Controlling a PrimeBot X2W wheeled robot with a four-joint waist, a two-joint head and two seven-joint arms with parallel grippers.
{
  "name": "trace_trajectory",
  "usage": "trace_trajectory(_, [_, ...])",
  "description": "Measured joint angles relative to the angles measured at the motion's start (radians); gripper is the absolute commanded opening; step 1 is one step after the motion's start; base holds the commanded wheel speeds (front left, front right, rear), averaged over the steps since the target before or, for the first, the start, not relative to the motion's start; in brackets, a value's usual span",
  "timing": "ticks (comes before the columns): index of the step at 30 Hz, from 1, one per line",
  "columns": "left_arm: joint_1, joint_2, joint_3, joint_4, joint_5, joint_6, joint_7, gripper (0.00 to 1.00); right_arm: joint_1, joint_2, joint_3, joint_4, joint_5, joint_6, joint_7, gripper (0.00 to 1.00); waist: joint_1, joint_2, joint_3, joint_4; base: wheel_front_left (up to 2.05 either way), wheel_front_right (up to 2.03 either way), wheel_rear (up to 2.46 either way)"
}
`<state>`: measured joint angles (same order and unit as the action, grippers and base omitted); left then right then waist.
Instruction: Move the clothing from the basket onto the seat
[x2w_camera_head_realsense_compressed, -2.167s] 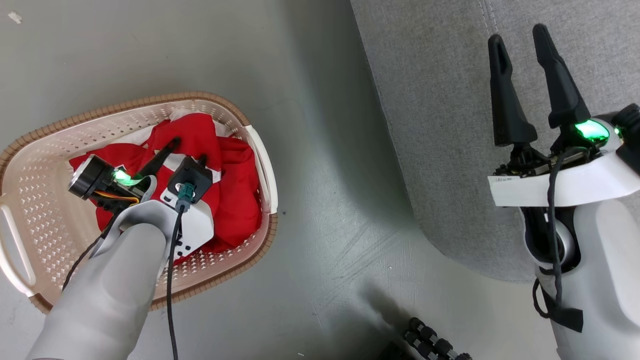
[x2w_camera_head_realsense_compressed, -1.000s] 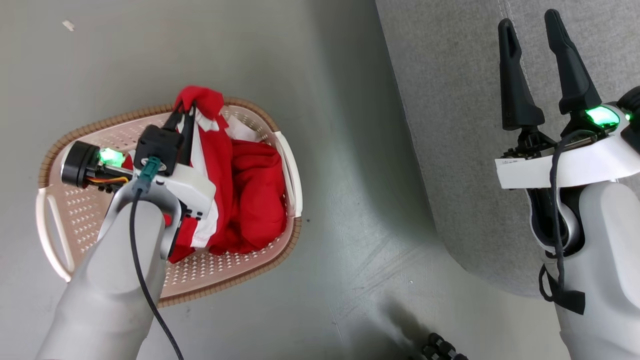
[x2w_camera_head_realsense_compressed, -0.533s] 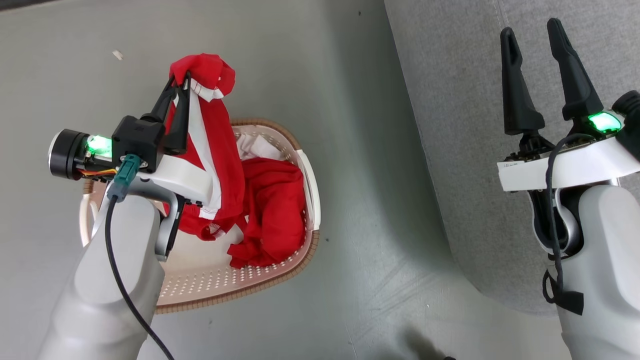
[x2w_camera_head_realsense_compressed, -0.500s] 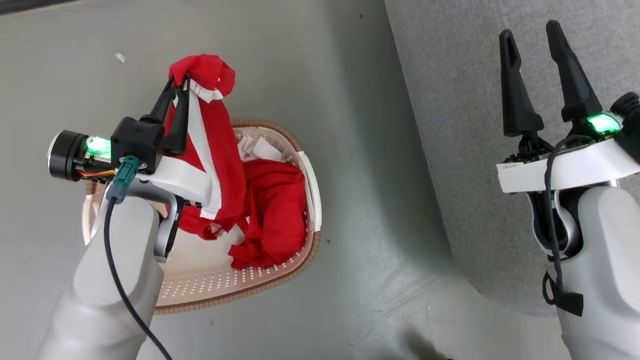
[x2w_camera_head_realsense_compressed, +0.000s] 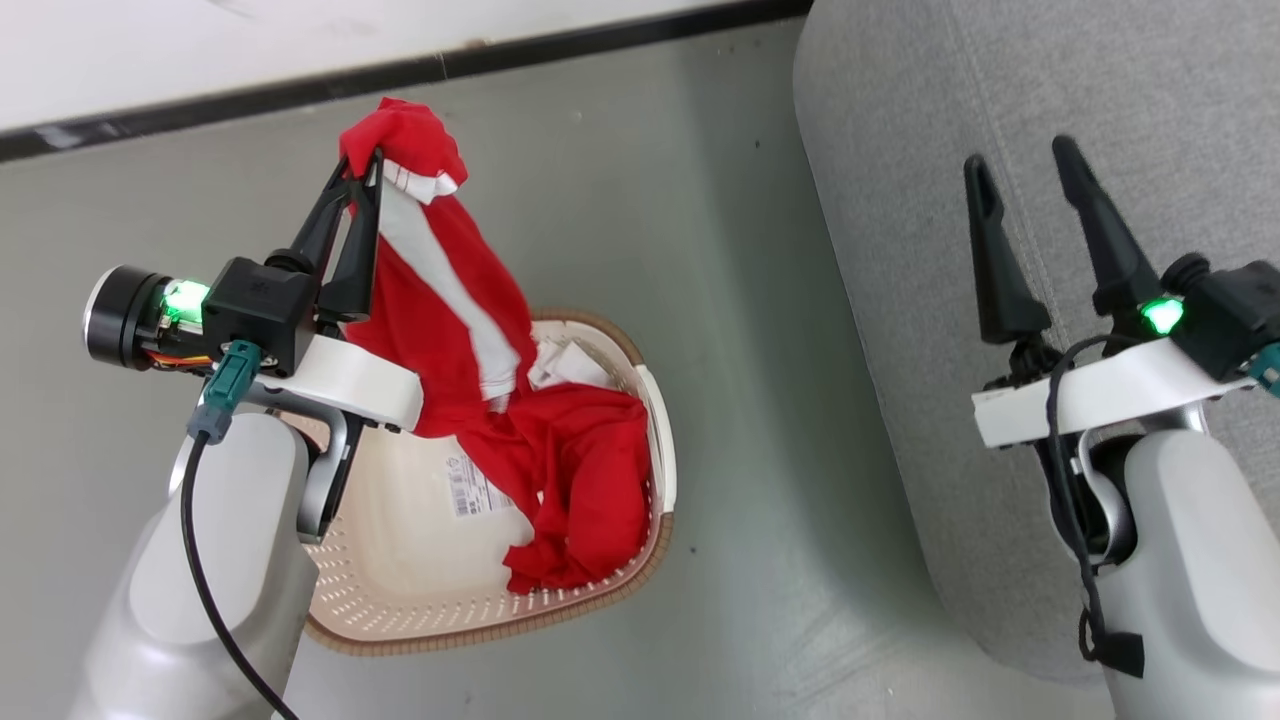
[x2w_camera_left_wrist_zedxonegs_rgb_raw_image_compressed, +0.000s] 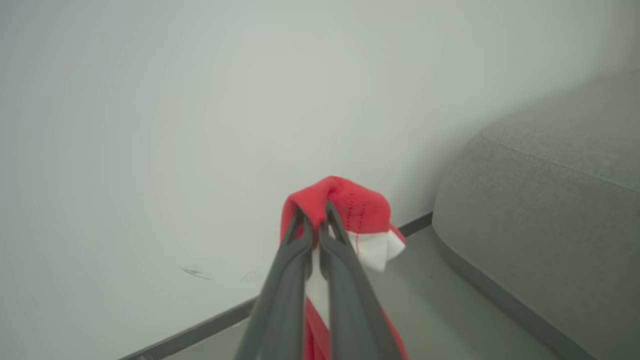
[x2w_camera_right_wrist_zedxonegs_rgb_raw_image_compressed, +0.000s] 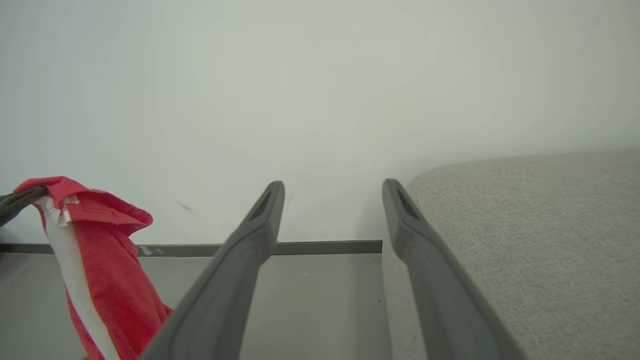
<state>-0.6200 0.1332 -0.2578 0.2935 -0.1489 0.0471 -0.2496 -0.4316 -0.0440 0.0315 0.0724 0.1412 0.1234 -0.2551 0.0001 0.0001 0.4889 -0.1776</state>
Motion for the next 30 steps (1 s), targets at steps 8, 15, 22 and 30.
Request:
trace_trajectory(8, [0.019,-0.003,-0.023,-0.034,-0.025,-0.036,0.019,0.0,0.06,0.0,0.022,0.031,-0.016,0.0,0.0,1.0,0.0,0.0,-0.099,0.027,0.0,0.0,0.0])
trace_trajectory(15, [0.024,-0.015,-0.049,-0.052,-0.041,-0.062,0.065,0.0,0.105,-0.001,0.072,0.058,-0.039,0.0,0.0,1.0,0.0,0.0,-0.185,0.048,0.0,0.0,0.0])
trace_trajectory(22, [0.024,-0.03,-0.073,-0.057,-0.05,-0.084,0.112,0.0,0.137,-0.001,0.112,0.08,-0.067,0.0,0.0,1.0,0.0,0.0,-0.255,0.065,0.0,0.0,0.0])
trace_trajectory(30, [0.024,-0.038,-0.102,-0.06,-0.064,-0.104,0.182,0.0,0.141,-0.008,0.179,0.12,-0.074,0.0,0.0,1.0,0.0,0.0,-0.337,0.088,0.0,0.0,0.0])
